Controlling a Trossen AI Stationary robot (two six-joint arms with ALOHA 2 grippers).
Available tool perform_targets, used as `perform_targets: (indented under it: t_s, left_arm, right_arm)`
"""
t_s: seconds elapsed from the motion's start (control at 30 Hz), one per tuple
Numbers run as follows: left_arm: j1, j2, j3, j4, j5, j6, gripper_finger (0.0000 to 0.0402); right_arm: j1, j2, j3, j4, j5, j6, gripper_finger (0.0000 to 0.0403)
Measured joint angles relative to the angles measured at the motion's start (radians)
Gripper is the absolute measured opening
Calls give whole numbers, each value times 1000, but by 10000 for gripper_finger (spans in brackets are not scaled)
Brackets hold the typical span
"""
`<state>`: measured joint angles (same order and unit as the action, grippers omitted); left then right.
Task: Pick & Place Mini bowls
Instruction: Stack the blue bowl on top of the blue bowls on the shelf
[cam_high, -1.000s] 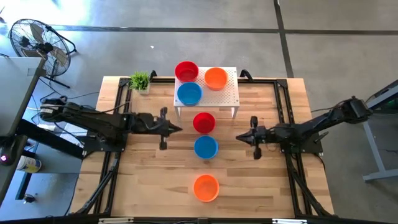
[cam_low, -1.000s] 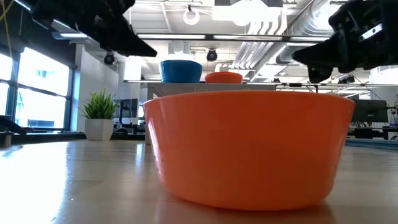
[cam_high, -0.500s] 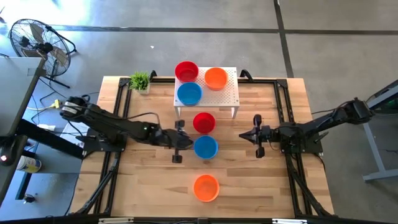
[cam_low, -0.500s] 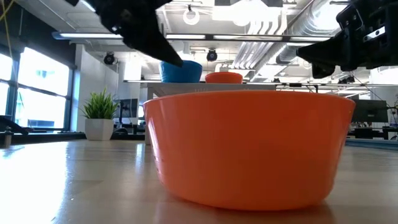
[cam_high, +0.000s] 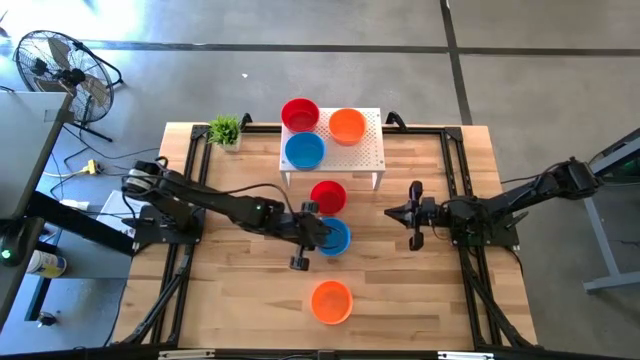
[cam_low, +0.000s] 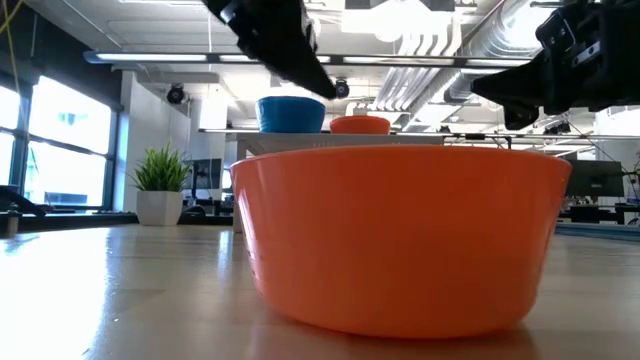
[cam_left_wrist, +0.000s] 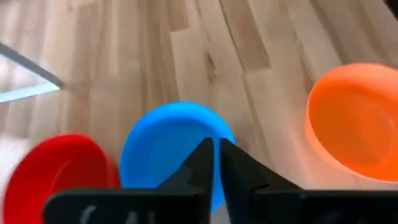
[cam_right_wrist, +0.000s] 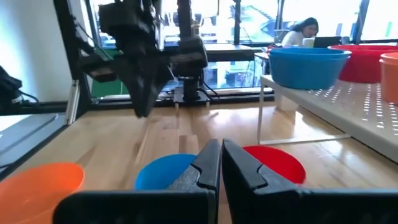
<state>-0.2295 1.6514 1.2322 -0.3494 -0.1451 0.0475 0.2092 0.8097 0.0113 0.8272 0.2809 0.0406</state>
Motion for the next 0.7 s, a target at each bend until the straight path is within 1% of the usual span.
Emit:
perform_targets:
  t_s: [0.1,0.2,0.3,0.37,0.53,0.7]
  left_arm:
    - [-1,28,28,-68,4,-2,53]
    - [-1,58,64,-58,4,-16,91]
    - [0,92,79,-94,6,-18,125]
    - [-2,111,96,-85,23,-3,143]
    - [-12,131,121,-85,37,7,171]
    - [-31,148,124,-95,34,49,179]
  right_arm:
    - [0,0,0,0,-12,-38,2]
    - [0,0,0,6,-4,-103,2]
    - [0,0,0,9,25,-109,2]
    - [0,0,0,7,26,-108,1]
    - [0,0,0,2,26,-85,2]
    - [0,0,0,2,26,-44,2]
